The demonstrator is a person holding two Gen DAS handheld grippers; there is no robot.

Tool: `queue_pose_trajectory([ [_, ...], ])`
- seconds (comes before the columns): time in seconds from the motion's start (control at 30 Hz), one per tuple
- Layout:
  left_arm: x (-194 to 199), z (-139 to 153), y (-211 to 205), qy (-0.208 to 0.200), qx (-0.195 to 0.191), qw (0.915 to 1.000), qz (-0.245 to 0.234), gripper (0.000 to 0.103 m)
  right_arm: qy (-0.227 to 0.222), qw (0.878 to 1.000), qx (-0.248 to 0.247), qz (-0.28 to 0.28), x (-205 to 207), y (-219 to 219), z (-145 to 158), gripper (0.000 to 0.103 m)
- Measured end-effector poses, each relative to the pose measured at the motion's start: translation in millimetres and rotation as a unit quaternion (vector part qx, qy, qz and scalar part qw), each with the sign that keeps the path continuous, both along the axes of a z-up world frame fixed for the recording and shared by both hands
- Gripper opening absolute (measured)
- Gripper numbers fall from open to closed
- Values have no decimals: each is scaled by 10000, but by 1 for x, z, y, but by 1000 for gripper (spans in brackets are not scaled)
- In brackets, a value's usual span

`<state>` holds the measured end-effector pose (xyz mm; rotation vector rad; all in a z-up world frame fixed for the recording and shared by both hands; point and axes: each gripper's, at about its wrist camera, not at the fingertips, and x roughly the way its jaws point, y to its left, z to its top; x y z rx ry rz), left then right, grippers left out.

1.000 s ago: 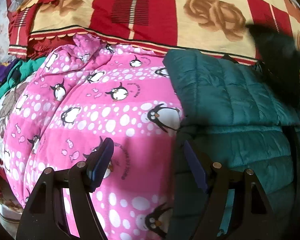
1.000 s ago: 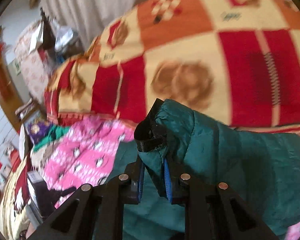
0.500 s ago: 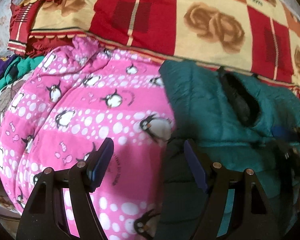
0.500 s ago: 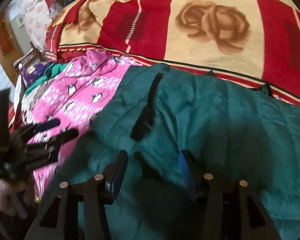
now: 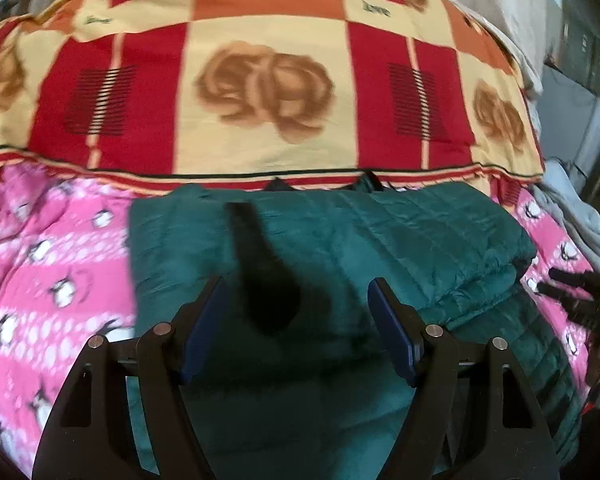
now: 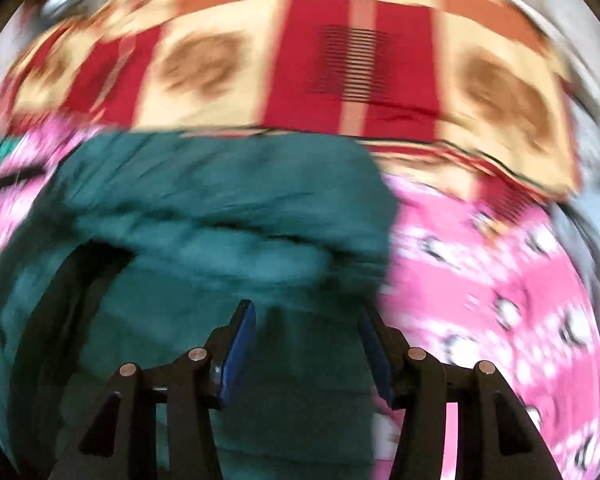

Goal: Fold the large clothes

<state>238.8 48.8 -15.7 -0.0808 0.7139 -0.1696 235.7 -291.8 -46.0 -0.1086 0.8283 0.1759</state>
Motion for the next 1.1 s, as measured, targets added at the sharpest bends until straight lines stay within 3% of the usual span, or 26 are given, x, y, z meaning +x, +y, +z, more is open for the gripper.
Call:
queue_pose_trajectory([
  [0.1, 12, -5, -7, -16, -463, 9984, -320, 73, 32, 9983, 430, -380, 5, -30, 4, 50],
  [0.2, 21, -14, -11, 180, -518, 9981, -284, 69, 168, 9952, 581, -763, 11, -55, 5, 50],
  [0.23, 24, -18, -11, 287, -606, 9974, -262, 62, 209, 9943, 610, -846, 12, -60, 4, 50],
  [0.3, 27, -25, -10, 419, -705, 9965, -188, 30, 295, 9929, 696, -921, 15, -66, 3, 50],
  [0.33, 26, -27, -10, 433, -703, 9965, -165, 19, 314, 9925, 718, -937, 15, -64, 2, 50],
  [0.4, 24, -26, -9, 437, -756, 9960, -176, 11, 384, 9923, 680, -962, 18, -64, -1, 50],
  [0.5, 11, -8, -6, 85, -749, 9969, -213, 11, 437, 9921, 603, -1007, 14, -61, -4, 50],
  [0.63, -7, 23, 22, -543, -1081, 9926, -72, 11, 447, 9907, 640, -1113, 16, -63, -7, 50],
  [0.77, -21, 41, 67, -977, -1343, 9849, 491, 11, 462, 9884, 776, -1225, 16, -65, -8, 50],
  [0.83, -19, 36, 84, -783, -1366, 9848, 732, 11, 504, 9877, 797, -1246, 18, -64, -10, 50],
  [0.9, -9, 17, 87, -246, -1321, 9877, 796, 11, 526, 9881, 748, -1239, 19, -60, -12, 50],
  [1.0, 1, -1, 83, 263, -1198, 9891, 813, 12, 307, 9921, 382, -1155, 19, -47, -6, 50],
  [1.07, -1, -3, 82, 304, -1150, 9890, 874, 13, 35, 9939, 169, -1087, 21, -37, 3, 50],
  [1.1, -5, 2, 85, 179, -1148, 9881, 1003, 19, -99, 9942, 97, -1062, 23, -33, 7, 50],
])
